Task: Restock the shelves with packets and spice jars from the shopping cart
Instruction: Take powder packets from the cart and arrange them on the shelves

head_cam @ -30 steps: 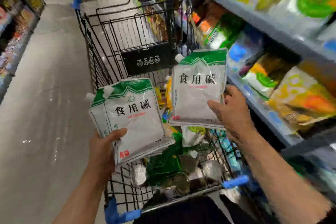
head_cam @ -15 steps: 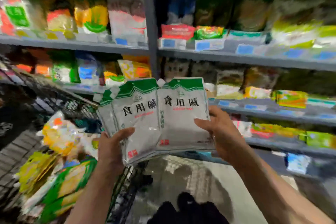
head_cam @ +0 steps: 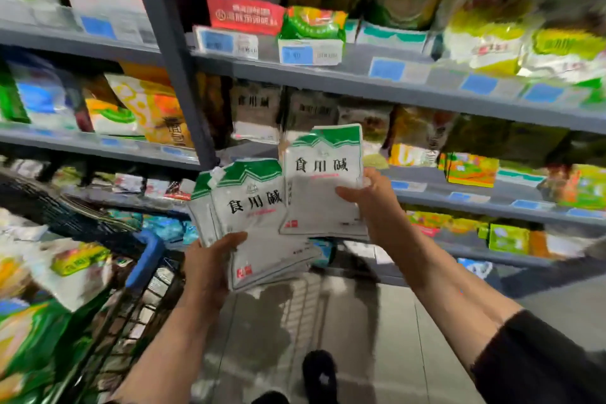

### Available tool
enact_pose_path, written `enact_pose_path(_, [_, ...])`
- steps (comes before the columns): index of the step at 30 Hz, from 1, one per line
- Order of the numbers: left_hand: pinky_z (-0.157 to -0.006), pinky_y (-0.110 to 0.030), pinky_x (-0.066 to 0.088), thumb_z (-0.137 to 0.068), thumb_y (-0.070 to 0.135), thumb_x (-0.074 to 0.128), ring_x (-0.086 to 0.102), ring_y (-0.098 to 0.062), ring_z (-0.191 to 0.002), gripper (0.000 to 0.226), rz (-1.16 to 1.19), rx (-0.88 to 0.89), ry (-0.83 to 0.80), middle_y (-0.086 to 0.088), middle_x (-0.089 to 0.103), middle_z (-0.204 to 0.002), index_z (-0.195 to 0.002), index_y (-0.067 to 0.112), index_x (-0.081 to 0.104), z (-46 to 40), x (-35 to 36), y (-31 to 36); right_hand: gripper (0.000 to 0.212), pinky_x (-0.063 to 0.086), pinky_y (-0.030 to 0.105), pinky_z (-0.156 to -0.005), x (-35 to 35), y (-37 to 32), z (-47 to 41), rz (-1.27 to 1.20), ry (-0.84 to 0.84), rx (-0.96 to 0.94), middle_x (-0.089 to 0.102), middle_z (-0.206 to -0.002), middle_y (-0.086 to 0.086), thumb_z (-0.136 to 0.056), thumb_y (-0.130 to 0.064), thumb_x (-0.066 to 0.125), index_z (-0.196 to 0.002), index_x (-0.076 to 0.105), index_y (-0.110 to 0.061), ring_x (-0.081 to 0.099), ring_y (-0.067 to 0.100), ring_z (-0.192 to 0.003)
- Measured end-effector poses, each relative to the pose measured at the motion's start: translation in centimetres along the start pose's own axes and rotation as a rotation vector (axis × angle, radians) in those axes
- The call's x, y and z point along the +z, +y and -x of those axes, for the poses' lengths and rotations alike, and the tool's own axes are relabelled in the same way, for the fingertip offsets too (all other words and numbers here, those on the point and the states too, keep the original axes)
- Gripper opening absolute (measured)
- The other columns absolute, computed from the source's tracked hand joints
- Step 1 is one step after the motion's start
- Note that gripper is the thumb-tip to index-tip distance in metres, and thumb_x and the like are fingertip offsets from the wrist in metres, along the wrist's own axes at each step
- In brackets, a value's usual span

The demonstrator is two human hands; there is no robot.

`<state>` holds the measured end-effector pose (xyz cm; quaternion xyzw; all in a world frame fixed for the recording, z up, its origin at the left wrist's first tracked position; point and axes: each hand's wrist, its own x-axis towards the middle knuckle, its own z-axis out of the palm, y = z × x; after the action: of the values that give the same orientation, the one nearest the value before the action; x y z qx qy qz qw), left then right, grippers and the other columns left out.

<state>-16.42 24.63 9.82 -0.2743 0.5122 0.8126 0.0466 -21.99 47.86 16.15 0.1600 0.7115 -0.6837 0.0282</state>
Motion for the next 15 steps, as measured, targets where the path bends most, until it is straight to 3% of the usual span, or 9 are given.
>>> enact_pose_path(2, [-0.060,-0.037,0.060,-0.066,-0.009,0.070,0.070,-0.030,-0.067,0.047,-0.020,0.059,0.073,-0.019,0.073,-0.089,-0.112,-0.005,0.063,-1.9,0.7,0.0,0.027,0.055,0.044,-0.075,0.8,0.0,-3.7,-0.005,0.011,0.006,0.070,-0.093,0.012,-0.069,0.002,0.070,-0.086,0.061,-0.017,0.065,0.031,-0.083])
enact_pose_path(4, [-0.060,-0.037,0.060,-0.072,-0.011,0.068,0.071,-0.029,-0.068,0.045,-0.013,0.090,0.142,-0.021,0.072,-0.095,-0.116,-0.004,0.059,-4.0,1.1,-0.3,0.033,0.055,0.048,-0.077,1.8,0.0,-7.1,0.002,0.031,-0.023,0.067,-0.101,0.018,-0.063,-0.003,0.075,-0.086,0.055,-0.016,0.064,0.034,-0.089])
enact_pose_path(6, [-0.070,-0.043,0.059,-0.069,-0.007,0.073,0.070,-0.035,-0.080,0.053,0.003,0.119,0.176,-0.025,0.068,-0.106,-0.119,-0.004,0.056,-5.7,1.1,-0.7,0.031,0.051,0.039,-0.070,3.1,0.0,-10.3,0.012,0.034,-0.063,0.064,-0.096,0.016,-0.070,0.004,0.073,-0.083,0.052,-0.015,0.060,0.027,-0.083])
enact_pose_path(9, [-0.082,-0.054,0.055,-0.055,0.004,0.078,0.069,-0.040,-0.088,0.063,0.043,0.138,0.245,-0.023,0.070,-0.105,-0.115,-0.002,0.060,-7.3,0.9,-0.7,0.023,0.047,0.020,-0.054,6.2,-0.5,-14.3,-0.005,0.038,-0.048,0.063,-0.087,0.006,-0.078,0.003,0.070,-0.090,0.057,-0.011,0.057,0.016,-0.070])
enact_pose_path(12, [-0.084,-0.058,0.054,-0.054,0.005,0.079,0.069,-0.039,-0.090,0.063,0.059,0.159,0.299,-0.020,0.071,-0.105,-0.115,0.000,0.062,-9.2,0.3,-0.7,0.013,0.046,0.024,-0.061,9.8,-0.6,-17.7,-0.026,0.088,-0.035,0.067,-0.087,0.006,-0.078,0.000,0.071,-0.084,0.065,-0.009,0.058,0.014,-0.072])
enact_pose_path(15, [-0.083,-0.056,0.055,-0.066,-0.007,0.076,0.070,-0.036,-0.087,0.045,0.024,0.179,0.292,-0.019,0.072,-0.103,-0.108,0.004,0.064,-10.9,-0.4,-0.6,0.018,0.039,0.027,-0.063,13.0,-0.6,-19.8,-0.088,0.135,-0.032,0.063,-0.086,0.012,-0.076,-0.001,0.074,-0.080,0.056,-0.002,0.049,0.015,-0.074])
